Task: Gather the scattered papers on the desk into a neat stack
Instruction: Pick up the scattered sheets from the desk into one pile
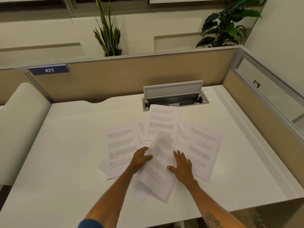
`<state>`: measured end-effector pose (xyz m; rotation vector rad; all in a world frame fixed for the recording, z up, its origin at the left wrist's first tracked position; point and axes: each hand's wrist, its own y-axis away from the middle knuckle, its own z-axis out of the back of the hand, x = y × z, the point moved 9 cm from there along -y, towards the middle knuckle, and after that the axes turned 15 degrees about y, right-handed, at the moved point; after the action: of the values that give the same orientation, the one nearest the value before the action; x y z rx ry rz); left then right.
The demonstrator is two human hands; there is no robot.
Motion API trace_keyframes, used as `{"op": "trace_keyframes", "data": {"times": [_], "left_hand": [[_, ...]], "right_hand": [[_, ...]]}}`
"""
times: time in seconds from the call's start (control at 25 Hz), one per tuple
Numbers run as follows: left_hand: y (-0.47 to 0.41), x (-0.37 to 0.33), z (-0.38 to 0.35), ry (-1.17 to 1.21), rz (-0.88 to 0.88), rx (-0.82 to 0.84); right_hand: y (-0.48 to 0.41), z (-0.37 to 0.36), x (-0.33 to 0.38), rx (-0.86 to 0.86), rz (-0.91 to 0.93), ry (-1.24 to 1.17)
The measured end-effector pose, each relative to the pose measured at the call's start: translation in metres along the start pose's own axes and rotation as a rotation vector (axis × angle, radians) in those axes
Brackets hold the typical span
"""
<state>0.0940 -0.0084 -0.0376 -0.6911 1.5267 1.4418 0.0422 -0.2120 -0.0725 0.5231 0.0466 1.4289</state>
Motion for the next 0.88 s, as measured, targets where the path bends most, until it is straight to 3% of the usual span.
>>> {"op": "trace_keyframes", "data": {"times": [0.08,0.16,0.24,0.32,0.44,0.64,0.88], "left_hand": [[-0.002,-0.010,0.011,0.086,-0.041,-0.012],[-0.003,-0.018,0.025,0.179,-0.058,-0.039],[-0.005,-0.022,0.036,0.273,-0.065,-0.066],[-0.009,-0.023,0.040,0.368,-0.059,-0.094],[-0.015,-0.025,0.037,0.418,-0.062,-0.138],[-0.040,-0.027,0.027,0.415,-0.048,-0.168],[-0.082,-0.049,0.035,0.065,-0.076,-0.407]], "right_hand": [[-0.003,0.024,-0.011,-0.164,-0.085,-0.215],[-0.009,0.037,-0.022,-0.218,-0.177,-0.553],[-0.019,0.034,-0.025,-0.151,-0.249,-0.999],[-0.028,0.027,-0.016,0.025,-0.266,-1.289],[-0.043,0.032,-0.002,0.112,-0.173,-1.332],[-0.072,0.052,-0.003,0.016,-0.190,-1.215],[-0.113,0.070,-0.042,-0.076,-0.256,-1.235]]}}
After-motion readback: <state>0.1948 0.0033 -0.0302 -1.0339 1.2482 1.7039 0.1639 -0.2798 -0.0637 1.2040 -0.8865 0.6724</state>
